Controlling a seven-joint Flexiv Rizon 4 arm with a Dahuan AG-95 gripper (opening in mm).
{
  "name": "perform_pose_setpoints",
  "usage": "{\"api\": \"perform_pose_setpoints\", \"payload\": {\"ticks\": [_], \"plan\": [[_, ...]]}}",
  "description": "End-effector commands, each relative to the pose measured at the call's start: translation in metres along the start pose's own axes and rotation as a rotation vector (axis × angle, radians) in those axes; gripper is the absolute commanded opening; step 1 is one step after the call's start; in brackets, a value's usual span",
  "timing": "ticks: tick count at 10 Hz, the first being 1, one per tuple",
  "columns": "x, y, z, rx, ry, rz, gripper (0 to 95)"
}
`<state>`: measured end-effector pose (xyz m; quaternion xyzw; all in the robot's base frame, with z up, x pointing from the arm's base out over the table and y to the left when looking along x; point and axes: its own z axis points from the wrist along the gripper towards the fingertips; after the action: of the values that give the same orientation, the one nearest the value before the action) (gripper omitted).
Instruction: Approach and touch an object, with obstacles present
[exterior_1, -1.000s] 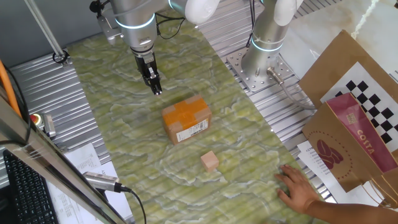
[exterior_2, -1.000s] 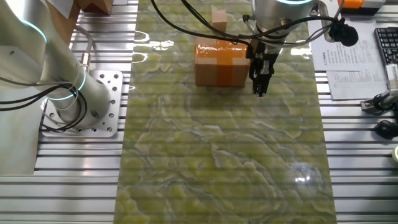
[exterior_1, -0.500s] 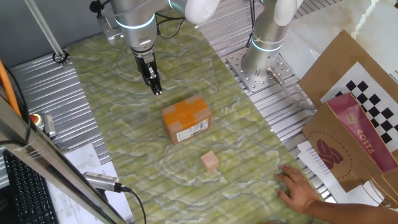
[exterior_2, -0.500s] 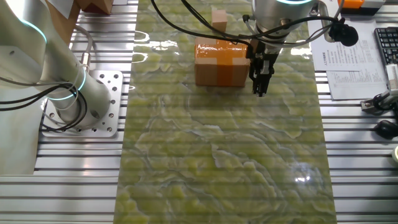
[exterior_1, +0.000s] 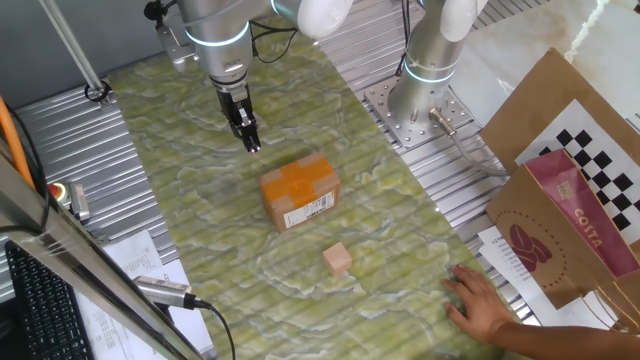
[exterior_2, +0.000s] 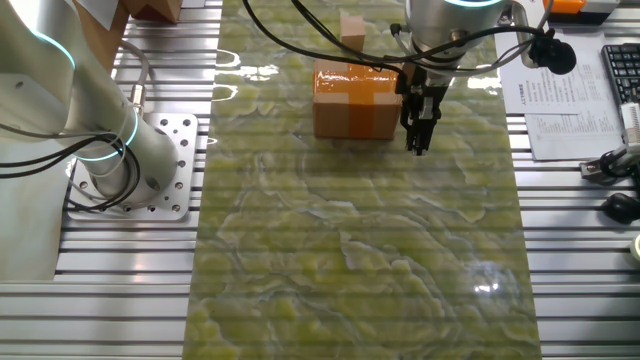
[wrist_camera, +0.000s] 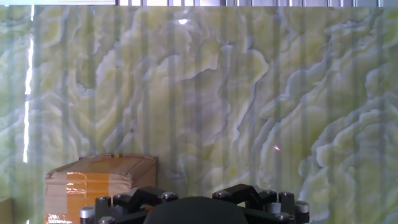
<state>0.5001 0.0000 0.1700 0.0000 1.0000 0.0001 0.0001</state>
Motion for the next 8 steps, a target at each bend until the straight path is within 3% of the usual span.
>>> {"api": "perform_pose_setpoints", "payload": {"ticks": [1,2,8], "plan": [[0.0001,0.0000,0.0000,0.000,0.000,0.000,0.0],[-0.0001,0.0000,-0.0002,-0.008,0.035,-0.098,0.0],[-0.0001,0.0002,-0.0005,-0.007,0.039,-0.093,0.0]]}}
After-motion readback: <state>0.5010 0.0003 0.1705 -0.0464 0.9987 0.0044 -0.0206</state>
